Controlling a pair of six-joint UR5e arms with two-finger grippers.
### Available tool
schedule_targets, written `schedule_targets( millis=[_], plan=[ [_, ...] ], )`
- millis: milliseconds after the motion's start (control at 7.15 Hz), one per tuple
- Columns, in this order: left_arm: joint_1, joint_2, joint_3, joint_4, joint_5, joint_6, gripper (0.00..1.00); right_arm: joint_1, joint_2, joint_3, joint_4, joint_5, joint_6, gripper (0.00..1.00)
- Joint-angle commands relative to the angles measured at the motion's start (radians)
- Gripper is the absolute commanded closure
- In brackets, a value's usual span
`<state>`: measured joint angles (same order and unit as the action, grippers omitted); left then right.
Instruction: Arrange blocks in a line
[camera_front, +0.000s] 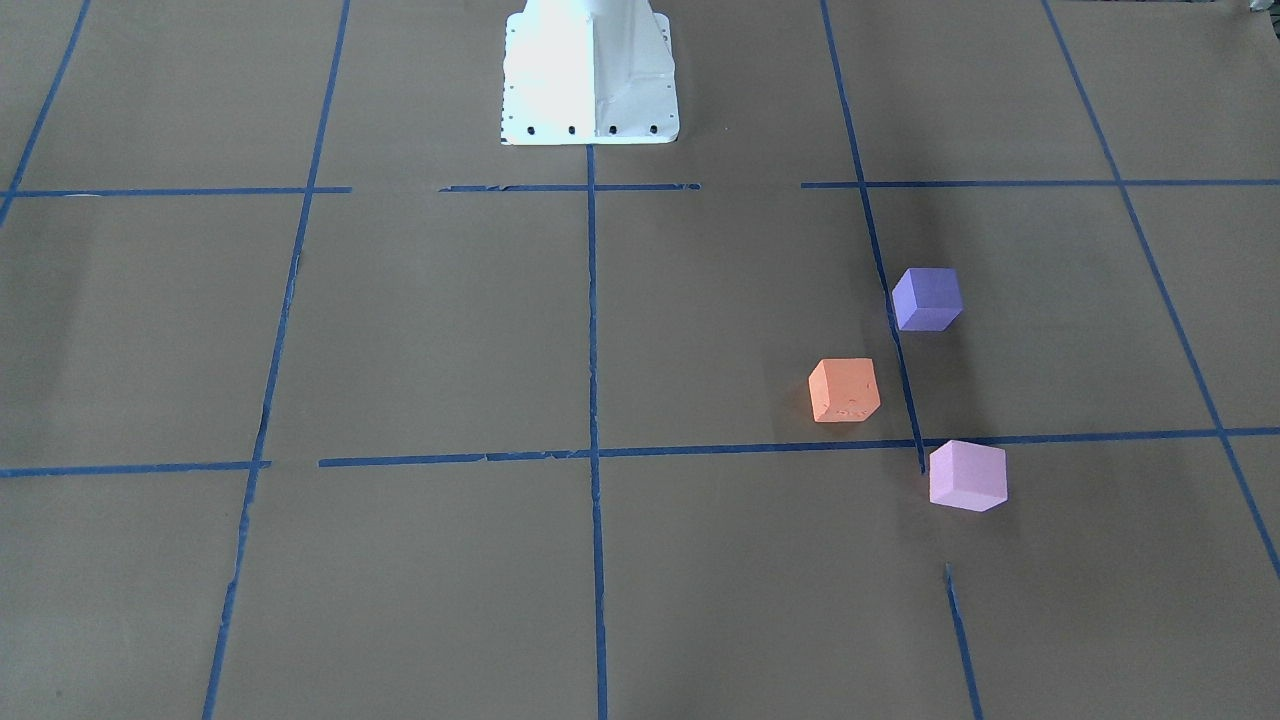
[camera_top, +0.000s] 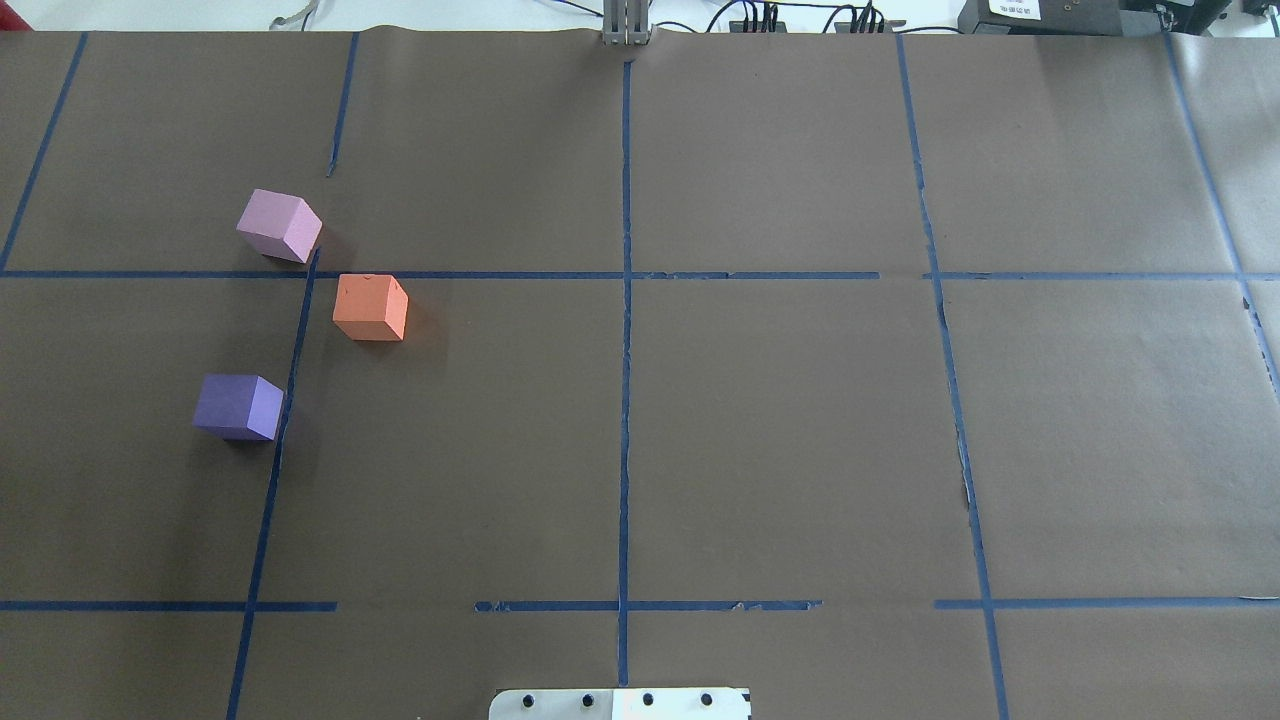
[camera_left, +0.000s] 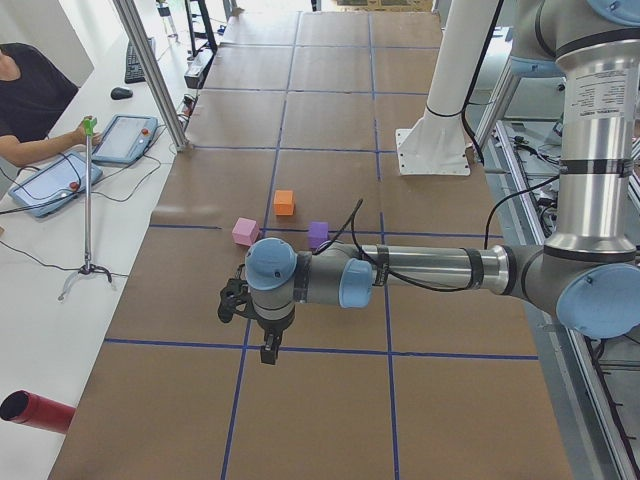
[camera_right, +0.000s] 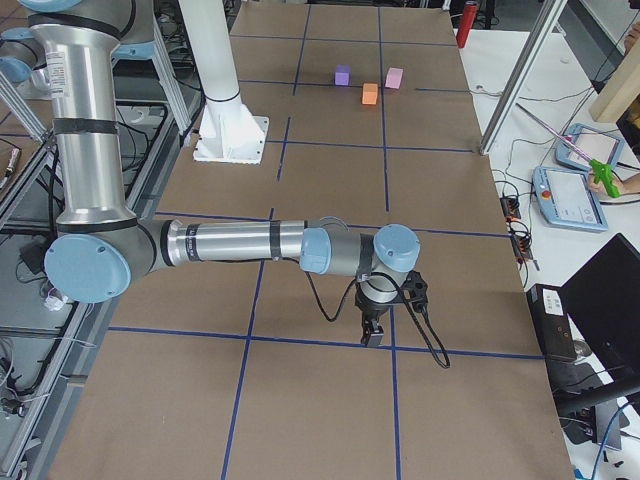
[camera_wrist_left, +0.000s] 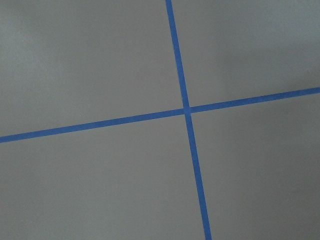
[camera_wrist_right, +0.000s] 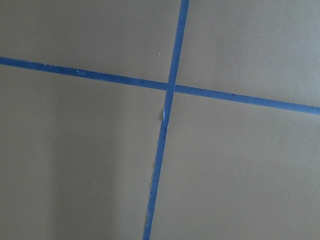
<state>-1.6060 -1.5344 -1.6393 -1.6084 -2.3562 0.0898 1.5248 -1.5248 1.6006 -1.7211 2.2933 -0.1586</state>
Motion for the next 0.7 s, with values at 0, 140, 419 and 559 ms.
schedule_targets(
  millis=[0, 140, 419, 559],
  plan=[
    [0.0, -0.01, -0.02, 0.021, 0.0, 0.001, 0.0, 0.0, 0.0, -0.001, 0.0, 0.0, 0.001, 0.0],
    [0.0, -0.009, -0.022, 0.021, -0.002, 0.002, 0.0, 0.0, 0.0, -0.001, 0.0, 0.0, -0.001, 0.0],
    [0.0, -0.015, -0.028, 0.018, -0.002, 0.002, 0.0, 0.0, 0.0, -0.001, 0.0, 0.0, -0.001, 0.0],
    [0.0, -0.029, -0.027, 0.018, -0.003, 0.001, 0.0, 0.0, 0.0, -0.001, 0.0, 0.0, 0.001, 0.0]
  ],
)
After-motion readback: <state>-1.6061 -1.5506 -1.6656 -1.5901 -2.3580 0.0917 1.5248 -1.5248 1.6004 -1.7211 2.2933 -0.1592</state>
